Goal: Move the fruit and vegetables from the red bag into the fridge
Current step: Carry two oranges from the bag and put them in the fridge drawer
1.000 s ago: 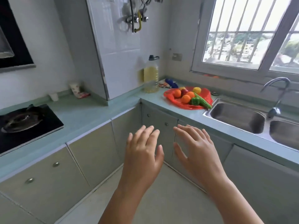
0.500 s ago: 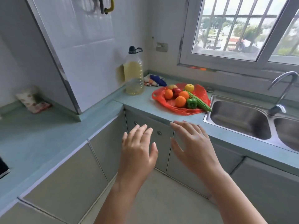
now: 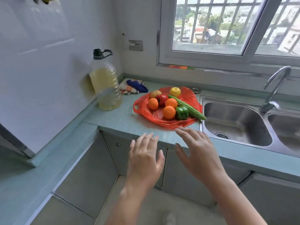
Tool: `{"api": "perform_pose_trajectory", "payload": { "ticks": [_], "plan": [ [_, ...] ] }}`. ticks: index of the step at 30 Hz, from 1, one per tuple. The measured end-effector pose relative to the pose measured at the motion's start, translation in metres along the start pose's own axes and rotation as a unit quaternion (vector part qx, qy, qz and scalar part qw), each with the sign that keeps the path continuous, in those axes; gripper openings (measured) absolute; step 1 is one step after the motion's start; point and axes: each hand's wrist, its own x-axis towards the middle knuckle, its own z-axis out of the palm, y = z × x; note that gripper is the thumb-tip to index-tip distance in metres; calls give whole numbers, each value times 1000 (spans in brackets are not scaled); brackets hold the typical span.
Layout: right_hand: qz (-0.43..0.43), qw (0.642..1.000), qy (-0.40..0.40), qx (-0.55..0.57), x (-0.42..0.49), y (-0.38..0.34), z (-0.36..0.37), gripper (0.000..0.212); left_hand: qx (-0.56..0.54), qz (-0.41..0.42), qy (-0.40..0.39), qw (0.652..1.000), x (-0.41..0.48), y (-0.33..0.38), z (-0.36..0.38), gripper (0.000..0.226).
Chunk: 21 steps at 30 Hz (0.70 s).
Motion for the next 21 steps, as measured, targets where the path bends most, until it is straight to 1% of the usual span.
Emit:
{"api": "perform_pose_trajectory", "payload": {
  "ticks": [5,8,11,14,21],
  "plan": [
    [13,1000,-4,-4,56,52,37,44,17,52,-35,998,68,-6,54,44],
    [35,999,-24,17,91,87,59,44,19,59,-60,996,113,-12,83,44],
    [65,996,-48,40,120,122,79,39,15,40,-68,997,149,-25,114,40],
    [76,993,-77,40,143,149,102,37,-2,-2,-82,997,174,-39,144,42],
    [97,984,-135,56,171,181,158,40,-4,-38,-118,992,205,-75,194,43]
  ]
}}
